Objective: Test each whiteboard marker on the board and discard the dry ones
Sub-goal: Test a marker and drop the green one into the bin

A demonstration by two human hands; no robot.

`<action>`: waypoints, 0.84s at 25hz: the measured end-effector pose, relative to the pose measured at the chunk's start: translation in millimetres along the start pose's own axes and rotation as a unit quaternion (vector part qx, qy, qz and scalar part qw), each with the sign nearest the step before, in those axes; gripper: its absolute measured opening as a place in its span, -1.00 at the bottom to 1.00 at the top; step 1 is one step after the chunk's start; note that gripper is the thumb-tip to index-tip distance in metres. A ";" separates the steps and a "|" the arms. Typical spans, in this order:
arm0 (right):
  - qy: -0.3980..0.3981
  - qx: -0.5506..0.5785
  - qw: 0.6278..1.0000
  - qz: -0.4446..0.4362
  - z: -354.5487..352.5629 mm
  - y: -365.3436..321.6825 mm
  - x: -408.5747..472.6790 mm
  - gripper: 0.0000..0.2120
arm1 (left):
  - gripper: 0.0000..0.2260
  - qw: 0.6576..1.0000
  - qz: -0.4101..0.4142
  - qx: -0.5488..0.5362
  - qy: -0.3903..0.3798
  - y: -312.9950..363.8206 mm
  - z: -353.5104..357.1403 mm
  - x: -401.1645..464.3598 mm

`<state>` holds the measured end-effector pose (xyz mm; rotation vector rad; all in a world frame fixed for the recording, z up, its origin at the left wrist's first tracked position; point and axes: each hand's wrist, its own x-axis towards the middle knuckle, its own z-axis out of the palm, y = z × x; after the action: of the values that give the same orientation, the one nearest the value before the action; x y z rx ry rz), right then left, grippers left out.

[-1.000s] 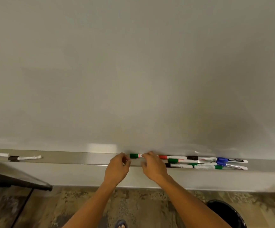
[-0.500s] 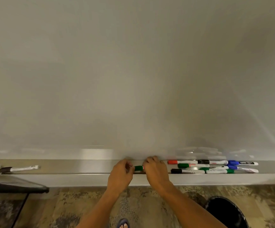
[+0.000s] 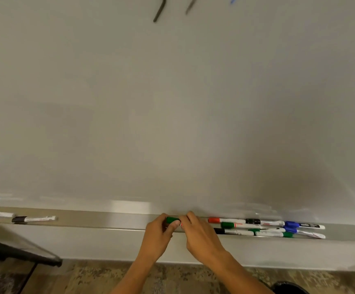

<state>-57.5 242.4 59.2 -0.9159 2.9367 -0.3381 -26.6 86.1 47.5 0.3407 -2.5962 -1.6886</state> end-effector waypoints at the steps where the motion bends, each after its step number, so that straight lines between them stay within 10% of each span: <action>1: 0.013 0.006 1.000 -0.026 -7.6 3.8 -8.2 -0.64 | -0.87 1.000 0.016 0.002 -0.004 7.6 0.8 -5.0; 21: 0.097 0.063 0.989 -0.096 -142.1 27.4 -121.5 -0.72 | -0.76 0.975 0.159 0.155 -0.013 123.3 -34.6 -107.2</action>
<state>11.8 360.6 189.3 -1.2157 2.9575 -0.6477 62.1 124.0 183.8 -0.0920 -2.7476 -1.1989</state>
